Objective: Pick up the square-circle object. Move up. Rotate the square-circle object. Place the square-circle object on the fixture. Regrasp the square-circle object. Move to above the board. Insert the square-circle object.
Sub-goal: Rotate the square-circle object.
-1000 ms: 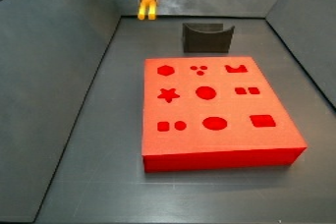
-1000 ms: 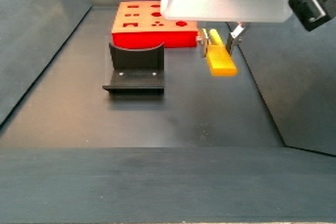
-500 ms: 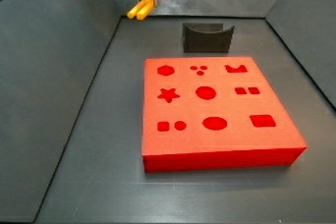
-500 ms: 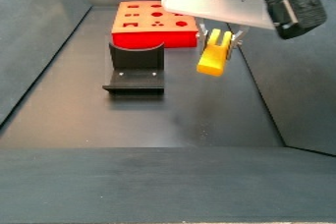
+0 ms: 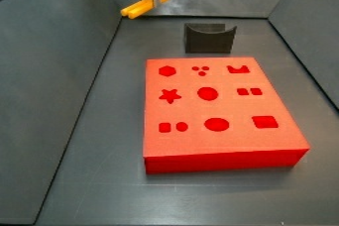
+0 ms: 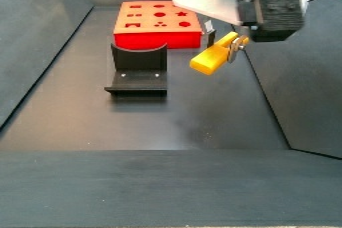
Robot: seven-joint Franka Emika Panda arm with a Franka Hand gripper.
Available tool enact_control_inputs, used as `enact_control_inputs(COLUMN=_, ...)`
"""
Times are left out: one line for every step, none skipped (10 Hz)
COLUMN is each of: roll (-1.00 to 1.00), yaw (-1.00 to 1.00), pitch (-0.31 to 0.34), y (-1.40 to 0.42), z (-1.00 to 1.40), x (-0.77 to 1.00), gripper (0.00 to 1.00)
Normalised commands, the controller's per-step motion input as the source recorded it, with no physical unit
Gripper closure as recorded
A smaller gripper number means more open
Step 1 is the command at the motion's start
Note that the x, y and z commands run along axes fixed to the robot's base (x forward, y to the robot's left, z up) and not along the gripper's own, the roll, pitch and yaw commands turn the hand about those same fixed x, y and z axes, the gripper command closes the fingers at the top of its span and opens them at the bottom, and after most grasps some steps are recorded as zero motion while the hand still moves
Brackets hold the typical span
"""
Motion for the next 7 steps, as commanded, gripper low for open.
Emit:
enact_control_inputs(roll=0.00, yaw=-1.00, pitch=-0.003, y=0.01, z=-0.02, x=0.02, gripper=1.00)
enact_control_inputs(roll=0.00, yaw=-1.00, pitch=-0.003, y=0.01, z=-0.02, x=0.02, gripper=1.00)
enact_control_inputs(roll=0.00, yaw=-1.00, pitch=-0.003, y=0.01, z=-0.02, x=0.02, gripper=1.00)
enact_control_inputs(roll=0.00, yaw=-1.00, pitch=-0.003, y=0.01, z=-0.02, x=0.02, gripper=1.00)
enact_control_inputs(roll=0.00, yaw=-1.00, pitch=-0.003, y=0.01, z=-0.02, x=0.02, gripper=1.00)
enact_control_inputs(roll=0.00, yaw=-1.00, pitch=-0.003, y=0.01, z=-0.02, x=0.02, gripper=1.00)
enact_control_inputs(roll=0.00, yaw=-1.00, pitch=-0.003, y=0.01, z=-0.02, x=0.02, gripper=1.00)
